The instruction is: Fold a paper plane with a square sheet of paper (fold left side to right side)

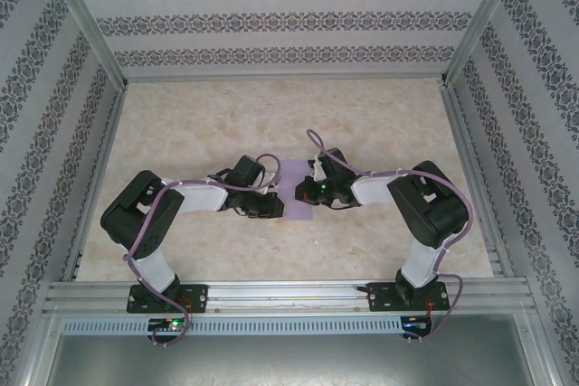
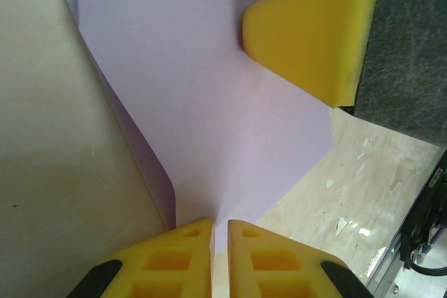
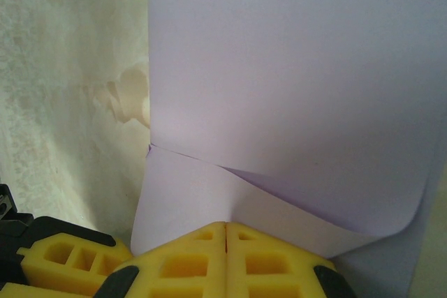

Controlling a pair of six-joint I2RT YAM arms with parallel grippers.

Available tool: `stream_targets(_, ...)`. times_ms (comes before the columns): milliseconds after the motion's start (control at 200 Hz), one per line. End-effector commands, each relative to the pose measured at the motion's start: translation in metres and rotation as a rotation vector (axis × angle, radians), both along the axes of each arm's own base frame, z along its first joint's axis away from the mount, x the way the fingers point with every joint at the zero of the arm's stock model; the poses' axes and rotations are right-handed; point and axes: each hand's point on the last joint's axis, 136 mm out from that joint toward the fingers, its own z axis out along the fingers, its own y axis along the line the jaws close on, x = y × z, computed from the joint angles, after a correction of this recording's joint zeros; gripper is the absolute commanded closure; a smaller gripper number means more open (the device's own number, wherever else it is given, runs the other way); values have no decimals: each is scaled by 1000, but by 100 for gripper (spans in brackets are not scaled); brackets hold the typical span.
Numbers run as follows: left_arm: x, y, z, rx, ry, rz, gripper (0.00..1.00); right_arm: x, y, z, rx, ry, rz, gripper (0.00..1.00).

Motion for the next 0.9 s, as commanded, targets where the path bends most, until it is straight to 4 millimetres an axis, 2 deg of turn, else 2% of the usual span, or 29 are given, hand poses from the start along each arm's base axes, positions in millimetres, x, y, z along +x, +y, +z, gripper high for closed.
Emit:
stream_targets(0, -13, 6, -18, 45, 27, -25, 88, -25, -13, -32, -102, 112, 18, 100)
stream_targets(90, -15, 6, -20, 46, 32, -28, 90, -20, -7, -21, -79, 90, 29, 100)
stream_targets(250, -19, 9, -28, 78, 39, -29, 92, -4, 6, 12, -26, 17, 54, 100)
stream_targets(385, -20, 14, -34, 110, 39, -20, 94, 2, 9, 33, -7, -38, 58, 100)
stream_targets(485, -20, 16, -35, 127, 31, -15, 95, -3, 8, 35, -3, -44, 61, 100)
stream_targets(735, -18, 20, -36, 154, 20, -10, 98, -26, 18, 24, 16, -51, 72, 100)
stream_targets(899, -18, 21, -38, 161, 22, -12, 98, -28, 22, 16, 31, -45, 63, 100)
